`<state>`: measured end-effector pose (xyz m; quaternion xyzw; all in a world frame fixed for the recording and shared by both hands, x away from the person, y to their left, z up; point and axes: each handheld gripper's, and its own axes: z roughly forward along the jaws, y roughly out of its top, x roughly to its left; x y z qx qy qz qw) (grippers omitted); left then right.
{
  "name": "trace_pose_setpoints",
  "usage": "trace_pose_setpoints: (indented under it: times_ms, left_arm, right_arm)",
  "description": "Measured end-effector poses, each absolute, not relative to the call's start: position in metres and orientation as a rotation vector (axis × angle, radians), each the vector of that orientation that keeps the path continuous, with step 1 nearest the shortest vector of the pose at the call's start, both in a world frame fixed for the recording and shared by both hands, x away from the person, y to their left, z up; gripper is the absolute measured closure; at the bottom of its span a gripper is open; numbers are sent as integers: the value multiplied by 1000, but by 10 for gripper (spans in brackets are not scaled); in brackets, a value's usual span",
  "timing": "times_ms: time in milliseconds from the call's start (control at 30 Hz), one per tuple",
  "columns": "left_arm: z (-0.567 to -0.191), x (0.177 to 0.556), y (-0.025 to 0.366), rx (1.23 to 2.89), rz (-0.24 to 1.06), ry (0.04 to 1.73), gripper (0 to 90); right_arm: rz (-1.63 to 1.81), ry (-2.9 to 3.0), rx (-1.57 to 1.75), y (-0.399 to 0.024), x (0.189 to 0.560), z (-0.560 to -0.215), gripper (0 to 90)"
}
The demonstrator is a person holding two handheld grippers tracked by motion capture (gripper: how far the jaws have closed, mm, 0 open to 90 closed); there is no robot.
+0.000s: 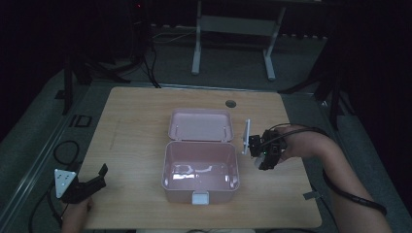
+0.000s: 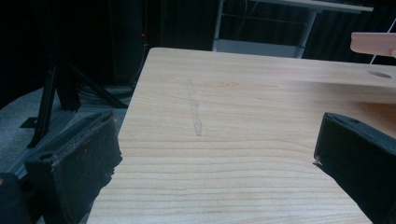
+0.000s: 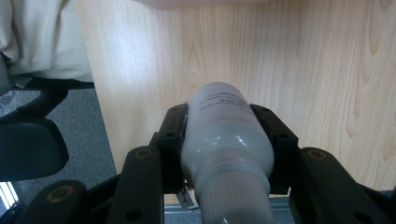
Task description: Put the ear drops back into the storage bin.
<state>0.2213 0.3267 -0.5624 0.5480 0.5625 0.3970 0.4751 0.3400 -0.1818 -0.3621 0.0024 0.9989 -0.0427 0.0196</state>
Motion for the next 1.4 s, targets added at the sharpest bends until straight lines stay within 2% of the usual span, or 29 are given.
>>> trace_pose_setpoints:
  times_ms: [767, 1400]
  left_arm:
    - [-562, 221, 327, 1338, 970, 1373, 5]
    - [-562, 221, 327, 1340, 964, 1371, 5]
  right_arm:
    - [-123, 3105, -154, -126, 336, -358, 595]
    - [-152, 3110, -368, -80, 330, -389, 595]
